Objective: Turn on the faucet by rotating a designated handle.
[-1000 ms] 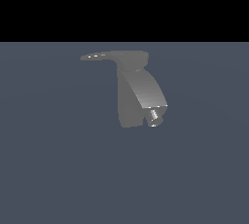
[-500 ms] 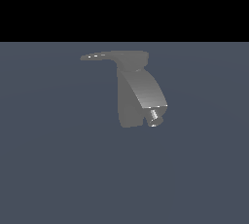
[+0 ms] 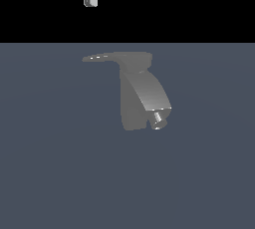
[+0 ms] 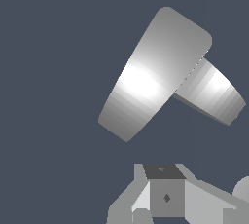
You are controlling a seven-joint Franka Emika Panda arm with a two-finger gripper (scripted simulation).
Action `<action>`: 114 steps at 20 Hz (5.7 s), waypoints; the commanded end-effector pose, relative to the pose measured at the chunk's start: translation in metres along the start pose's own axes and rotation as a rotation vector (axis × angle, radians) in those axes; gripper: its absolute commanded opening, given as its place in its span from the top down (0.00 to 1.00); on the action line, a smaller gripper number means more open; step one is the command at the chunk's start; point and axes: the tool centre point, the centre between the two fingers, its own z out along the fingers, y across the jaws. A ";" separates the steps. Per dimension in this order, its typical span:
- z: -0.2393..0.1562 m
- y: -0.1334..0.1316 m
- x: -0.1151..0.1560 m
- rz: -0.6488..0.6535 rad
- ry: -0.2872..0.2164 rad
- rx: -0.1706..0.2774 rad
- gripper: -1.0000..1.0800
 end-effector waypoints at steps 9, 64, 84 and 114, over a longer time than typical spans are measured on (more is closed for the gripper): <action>0.061 -0.056 0.012 0.238 0.033 -0.009 1.00; 0.124 -0.017 0.004 0.491 0.084 -0.044 1.00; 0.122 0.031 -0.016 0.489 0.085 -0.042 1.00; 0.112 0.136 0.028 0.485 0.084 -0.044 1.00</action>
